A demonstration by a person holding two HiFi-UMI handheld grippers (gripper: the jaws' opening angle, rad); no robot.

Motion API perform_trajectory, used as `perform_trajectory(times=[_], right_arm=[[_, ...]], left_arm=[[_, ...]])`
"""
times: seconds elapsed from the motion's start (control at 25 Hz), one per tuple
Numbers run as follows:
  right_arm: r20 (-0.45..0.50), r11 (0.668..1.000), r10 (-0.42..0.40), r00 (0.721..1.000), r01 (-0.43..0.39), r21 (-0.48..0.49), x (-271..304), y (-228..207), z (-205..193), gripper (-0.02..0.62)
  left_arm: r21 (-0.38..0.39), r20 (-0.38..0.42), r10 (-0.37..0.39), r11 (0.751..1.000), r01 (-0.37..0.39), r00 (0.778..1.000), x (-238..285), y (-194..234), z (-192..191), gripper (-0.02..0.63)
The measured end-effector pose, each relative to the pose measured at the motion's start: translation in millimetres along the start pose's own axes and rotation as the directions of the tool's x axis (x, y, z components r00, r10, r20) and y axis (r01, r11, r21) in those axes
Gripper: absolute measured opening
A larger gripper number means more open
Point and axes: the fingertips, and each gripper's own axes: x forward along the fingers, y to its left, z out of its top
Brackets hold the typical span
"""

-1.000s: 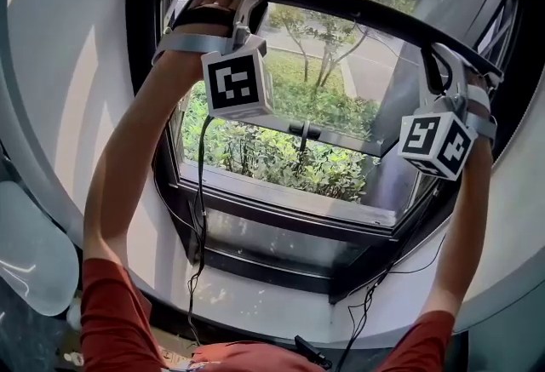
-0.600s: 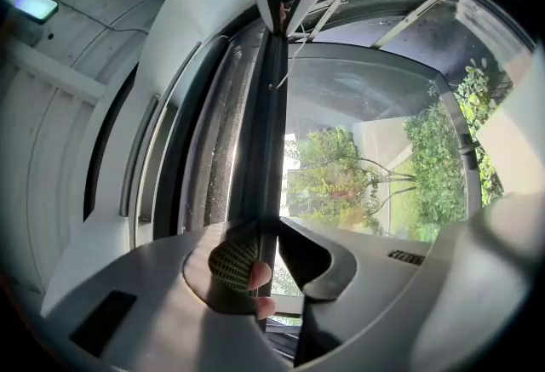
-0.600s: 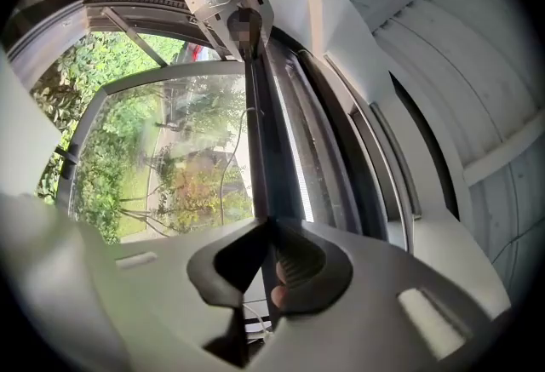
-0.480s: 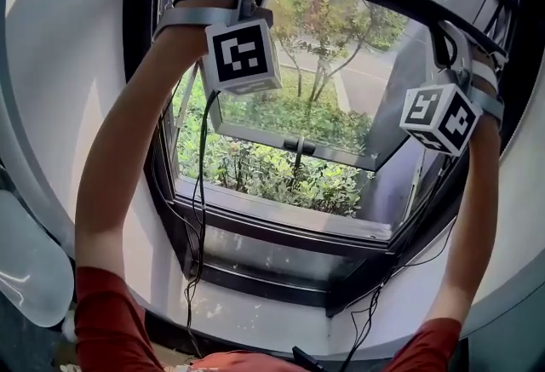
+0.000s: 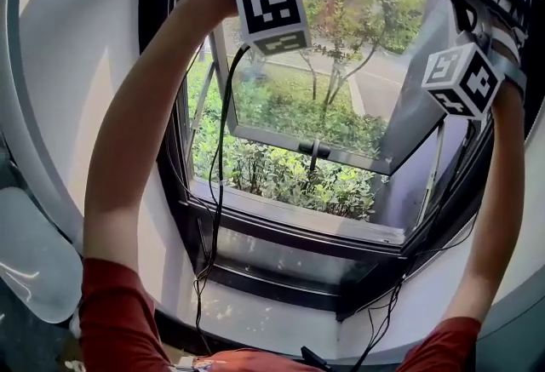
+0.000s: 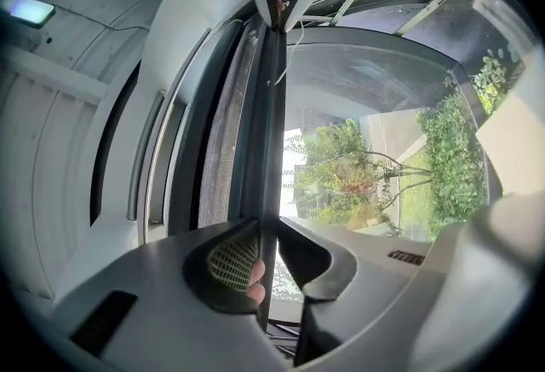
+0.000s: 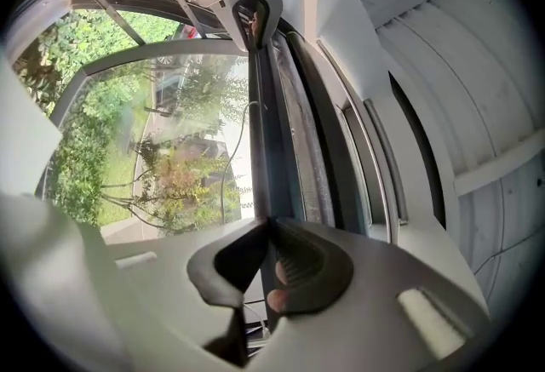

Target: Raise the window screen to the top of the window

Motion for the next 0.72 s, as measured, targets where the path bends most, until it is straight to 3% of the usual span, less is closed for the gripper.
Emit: perform_trajectory(times=[0.72], right_arm=[[-0.037,0.997,-0.064,0.997,0.063,-0.047,41.2,-44.0,6.3,0.041]], left_arm=[[-0.005,-0.042,0.057,0.998,-0.057,0.997,39.4,45.5,0.8,0.077]])
